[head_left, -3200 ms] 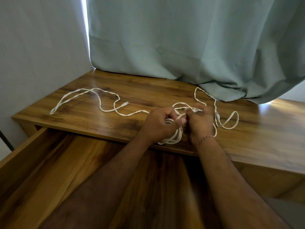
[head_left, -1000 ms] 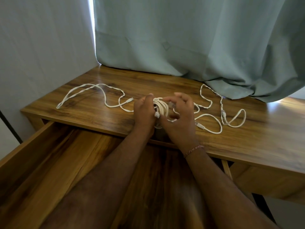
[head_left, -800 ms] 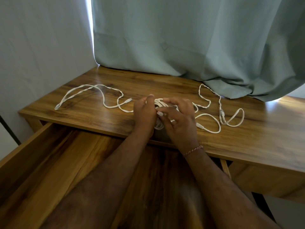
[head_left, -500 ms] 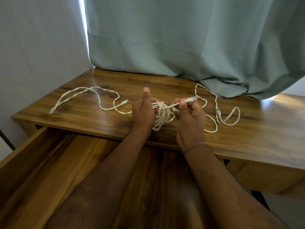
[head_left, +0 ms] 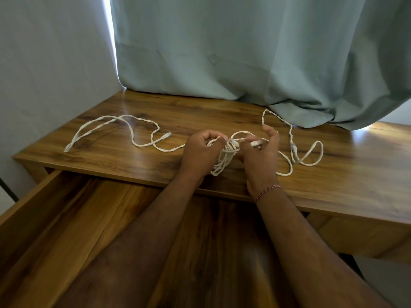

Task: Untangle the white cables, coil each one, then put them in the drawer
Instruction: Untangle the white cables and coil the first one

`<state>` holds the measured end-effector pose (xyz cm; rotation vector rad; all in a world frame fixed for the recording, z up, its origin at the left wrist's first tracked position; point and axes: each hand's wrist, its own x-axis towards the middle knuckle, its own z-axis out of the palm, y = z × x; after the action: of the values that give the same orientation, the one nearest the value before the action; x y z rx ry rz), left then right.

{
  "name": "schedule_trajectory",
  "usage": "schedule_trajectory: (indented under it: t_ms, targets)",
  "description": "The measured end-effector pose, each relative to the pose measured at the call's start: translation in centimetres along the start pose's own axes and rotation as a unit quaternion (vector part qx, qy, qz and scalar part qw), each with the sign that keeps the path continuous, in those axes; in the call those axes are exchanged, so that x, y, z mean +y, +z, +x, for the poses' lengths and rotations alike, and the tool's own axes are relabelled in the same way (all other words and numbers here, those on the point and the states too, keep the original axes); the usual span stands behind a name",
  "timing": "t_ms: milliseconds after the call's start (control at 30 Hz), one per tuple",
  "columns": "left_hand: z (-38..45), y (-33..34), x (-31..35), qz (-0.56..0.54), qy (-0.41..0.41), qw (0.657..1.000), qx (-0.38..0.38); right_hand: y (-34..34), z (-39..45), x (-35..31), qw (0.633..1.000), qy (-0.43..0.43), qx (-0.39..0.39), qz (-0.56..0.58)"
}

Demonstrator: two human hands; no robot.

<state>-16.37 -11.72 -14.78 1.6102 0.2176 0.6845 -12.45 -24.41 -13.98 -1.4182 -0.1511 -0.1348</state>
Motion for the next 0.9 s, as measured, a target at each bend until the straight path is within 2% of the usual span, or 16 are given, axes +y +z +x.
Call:
schedule_trajectory:
  t_ms: [67, 100, 233, 333, 467, 667, 767, 900]
  targets:
    - [0.2, -0.1, -0.4, -0.045, -0.016, 0.999, 0.012, 0.3, -0.2, 0.4, 0.99, -0.08, 0.006, -0.118]
    - [0.4, -0.1, -0.6, -0.069, -0.026, 0.997, 0.02, 0.4, -0.2, 0.6, 0.986, -0.103, 0.001, -0.133]
    - [0.8, -0.7, -0.4, -0.171, -0.063, 0.981, 0.067, 0.9, -0.6, 0.8, 0.988, -0.101, -0.073, -0.086]
    - [0.9, -1.2, -0.3, -0.238, -0.073, 0.964, 0.092, 1.0, -1.0, 1.0, 0.977, -0.124, -0.109, -0.135]
    - [1.0, -1.1, -0.5, -0.273, -0.061, 0.952, 0.121, 1.0, -1.4, 1.2, 0.965, -0.148, -0.135, -0.17]
    - [1.0, -1.2, -0.5, -0.316, -0.064, 0.941, 0.103, 1.1, -1.3, 1.4, 0.968, -0.14, -0.142, -0.154]
    - [0.7, -1.5, -0.2, -0.353, -0.085, 0.929, 0.077, 1.2, -1.1, 1.5, 0.967, -0.133, -0.172, -0.135]
    - [0.7, -1.2, 0.0, -0.327, -0.081, 0.939, 0.069, 2.1, -0.8, 1.7, 0.942, -0.225, -0.165, -0.185]
